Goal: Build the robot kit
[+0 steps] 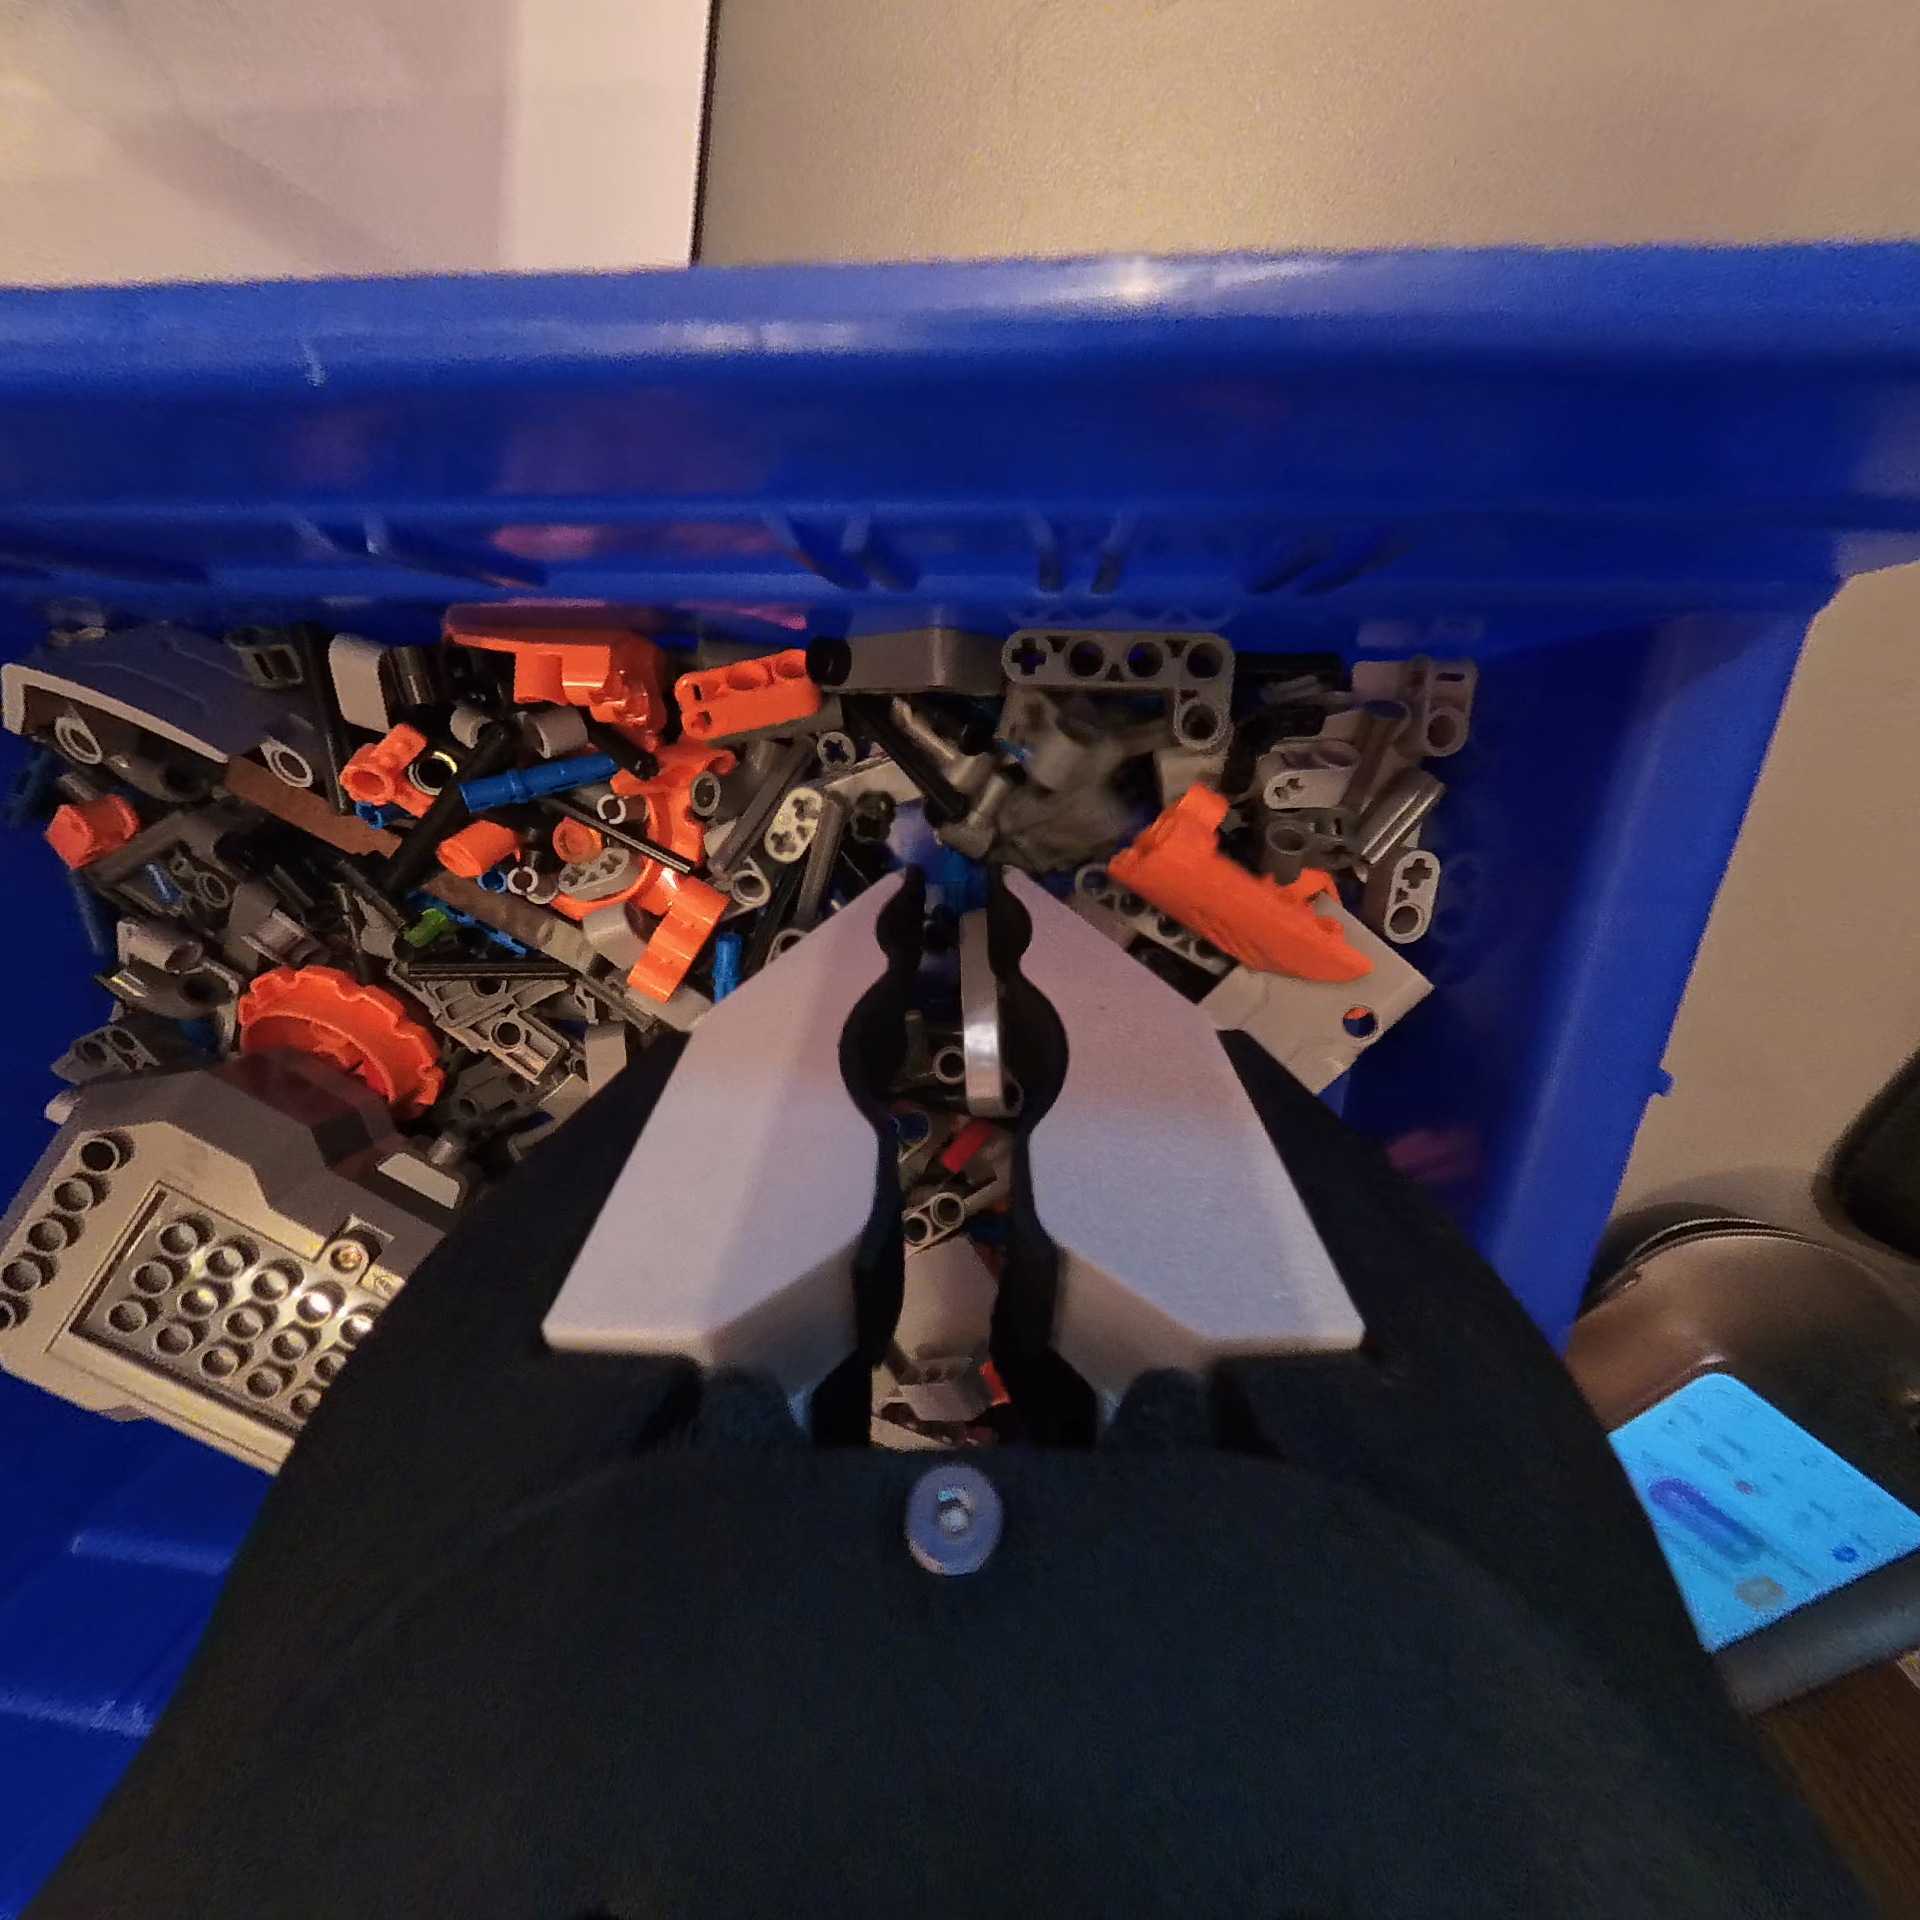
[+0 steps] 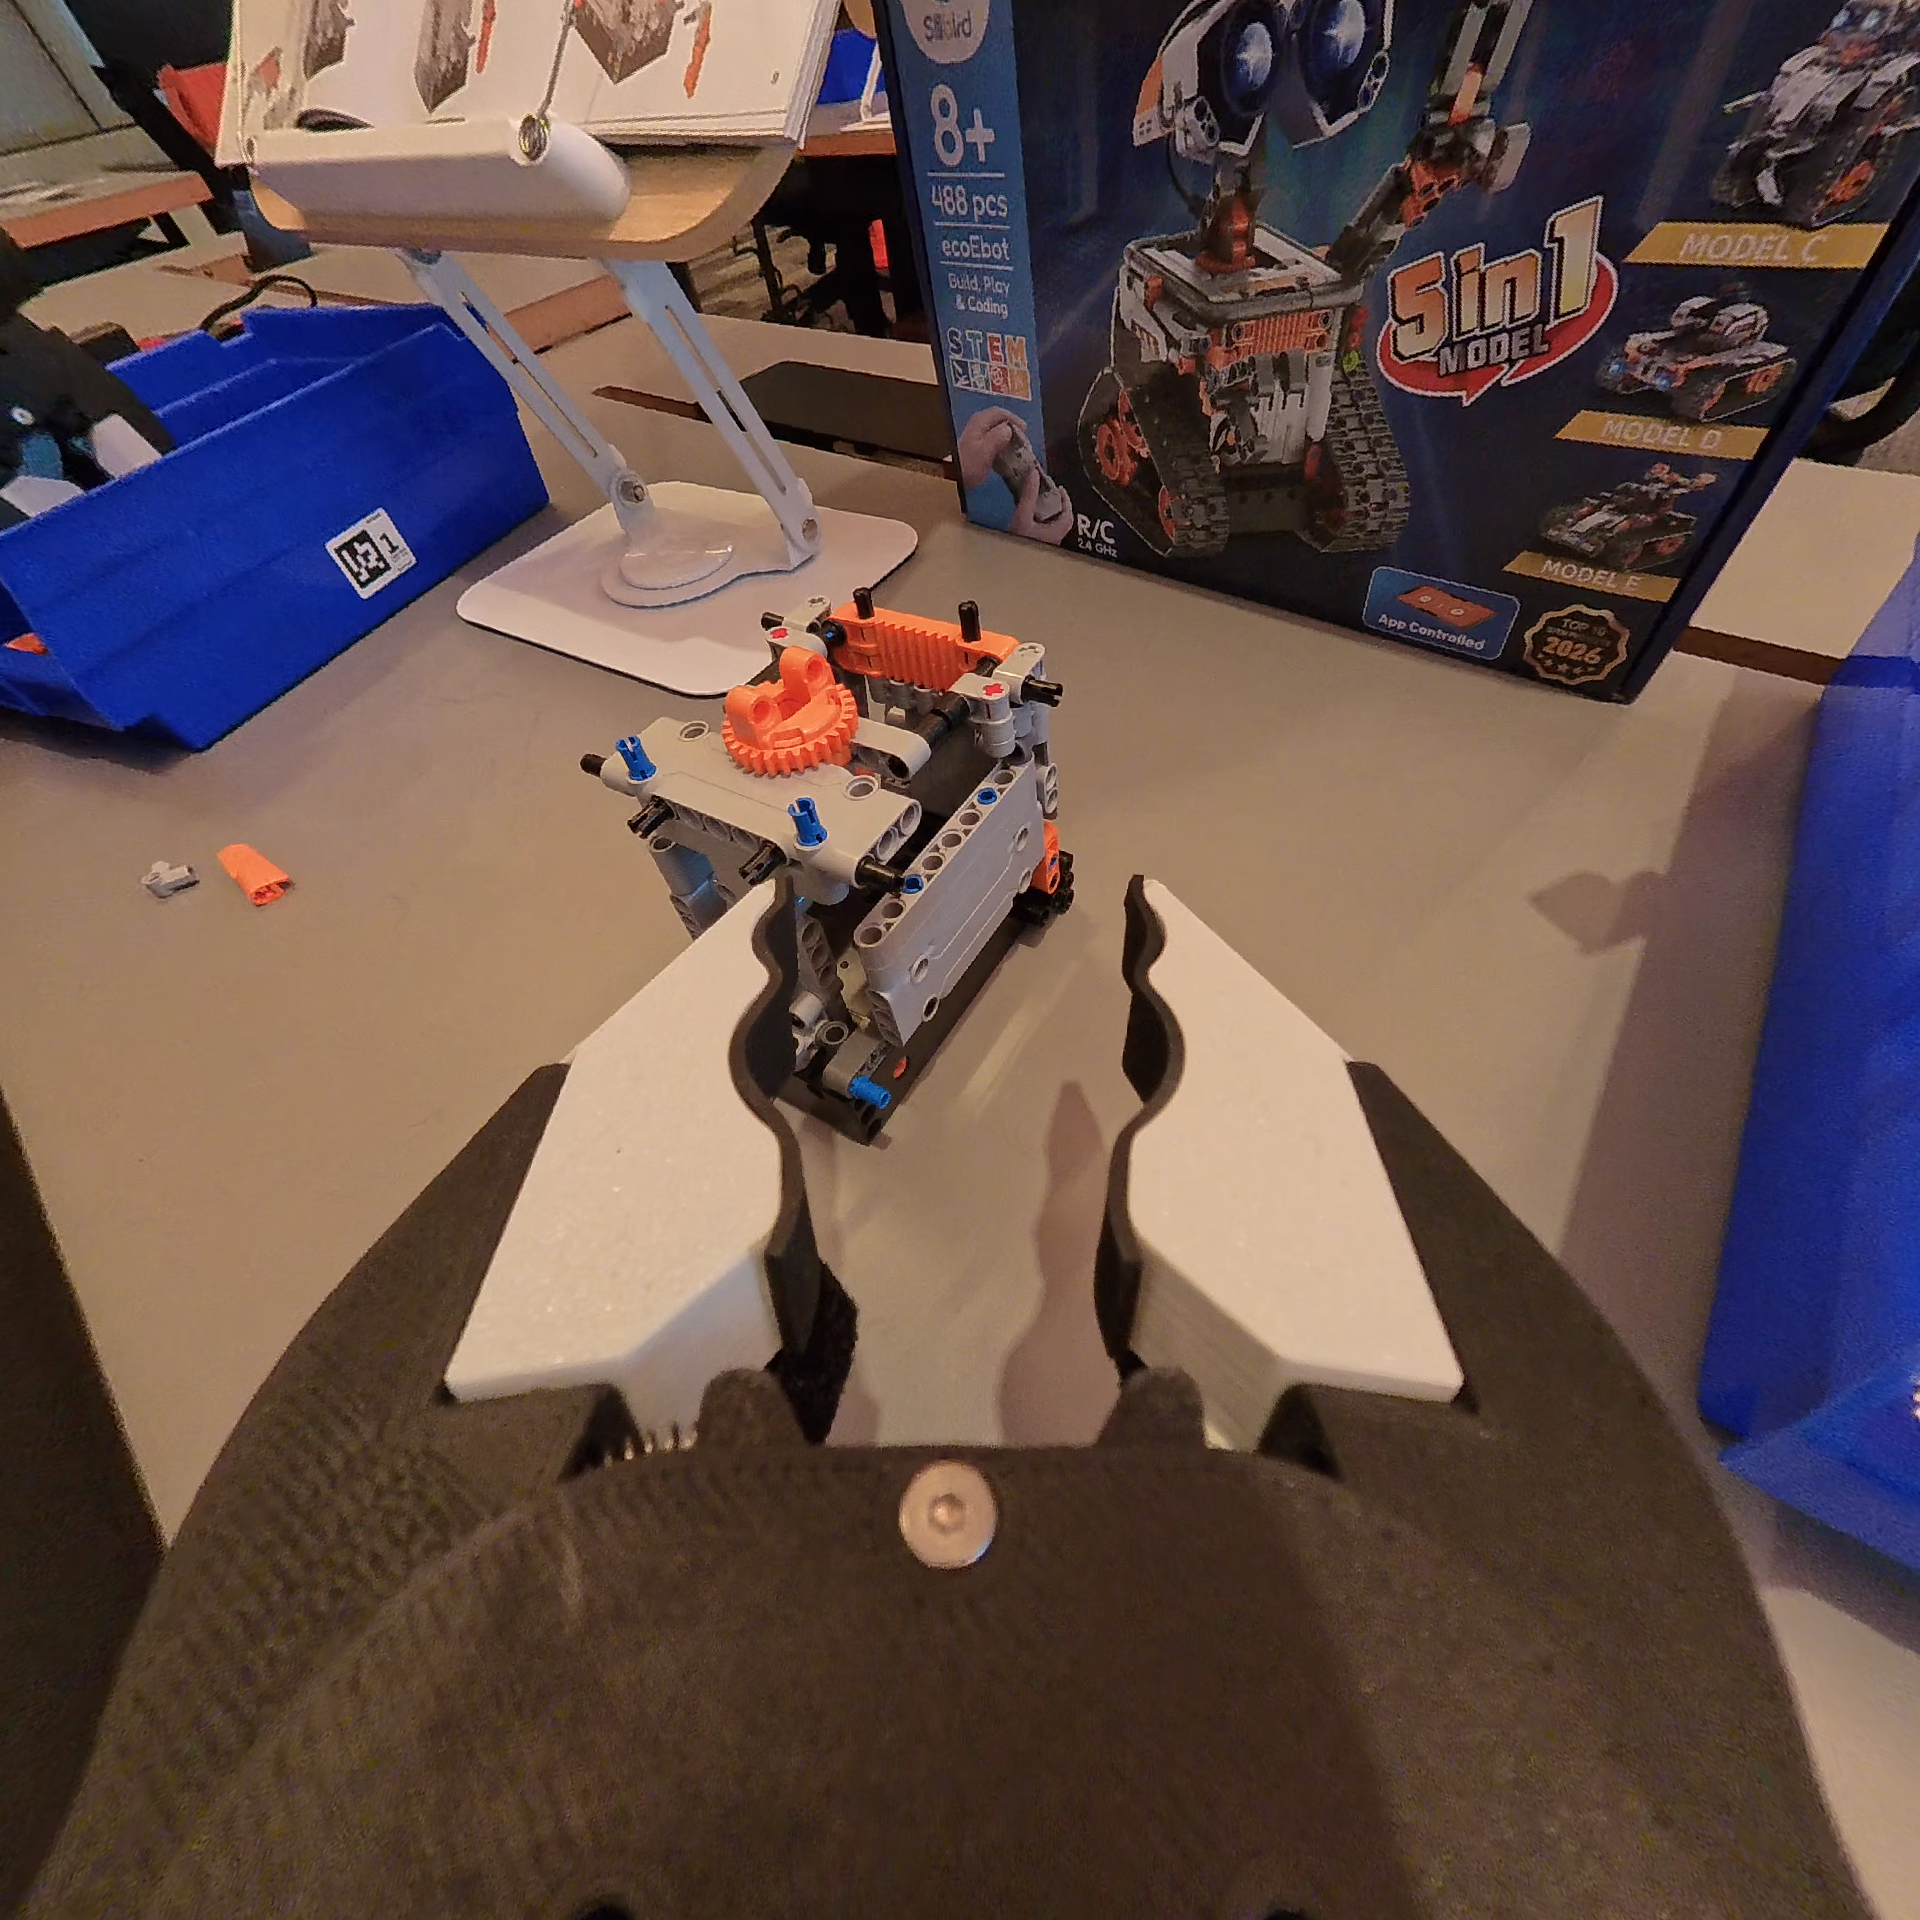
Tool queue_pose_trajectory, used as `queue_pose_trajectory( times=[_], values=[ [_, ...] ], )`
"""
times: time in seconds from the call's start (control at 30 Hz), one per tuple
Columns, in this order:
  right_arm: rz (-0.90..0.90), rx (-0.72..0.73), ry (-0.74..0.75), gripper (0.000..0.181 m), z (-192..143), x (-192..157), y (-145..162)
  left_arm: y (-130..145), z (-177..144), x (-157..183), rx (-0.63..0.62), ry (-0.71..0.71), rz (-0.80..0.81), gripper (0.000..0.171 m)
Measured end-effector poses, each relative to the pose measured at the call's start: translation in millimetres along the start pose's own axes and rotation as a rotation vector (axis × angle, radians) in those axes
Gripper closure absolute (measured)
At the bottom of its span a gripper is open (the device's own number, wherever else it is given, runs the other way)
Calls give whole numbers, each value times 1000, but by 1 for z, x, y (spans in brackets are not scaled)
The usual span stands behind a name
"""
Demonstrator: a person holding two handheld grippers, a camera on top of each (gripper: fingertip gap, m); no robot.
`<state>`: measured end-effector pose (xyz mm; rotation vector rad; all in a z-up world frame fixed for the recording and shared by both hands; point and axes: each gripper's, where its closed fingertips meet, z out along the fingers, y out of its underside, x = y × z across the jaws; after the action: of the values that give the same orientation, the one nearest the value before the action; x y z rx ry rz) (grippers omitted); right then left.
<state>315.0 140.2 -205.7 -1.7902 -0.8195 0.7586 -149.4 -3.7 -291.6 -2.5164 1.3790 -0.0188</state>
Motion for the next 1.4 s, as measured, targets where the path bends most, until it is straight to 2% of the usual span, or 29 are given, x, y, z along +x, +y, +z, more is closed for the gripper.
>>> queue_pose_trajectory(
  times=[0.07,0.43,0.67,0.77,0.87,1.0,1.13,1.3,1.4],
  values=[
    [-2,1,-1,120,0,0,0,1,2,5,8,38,11,168],
    [-1,5,-2,120,-1,0,-1,3,-3,2,39,49,-11,169],
    [-57,27,2,120,-3,-8,-9,-16,-42,-3,140,-3,-16,169],
    [-167,79,-4,132,-10,-25,-23,-28,-60,-5,178,-41,-9,169],
    [-291,109,31,135,-17,-41,-39,-39,-74,-1,205,-73,11,169],
    [-342,136,-29,136,-15,-86,-68,-57,-94,4,246,-131,35,169],
    [-339,134,-195,136,6,-148,-91,-87,-115,19,281,-190,97,169],
    [-318,105,-438,140,38,-220,-104,-144,-128,50,327,-226,197,169],
    [-277,100,-541,145,55,-246,-109,-177,-123,71,346,-199,243,169]
  ],
)
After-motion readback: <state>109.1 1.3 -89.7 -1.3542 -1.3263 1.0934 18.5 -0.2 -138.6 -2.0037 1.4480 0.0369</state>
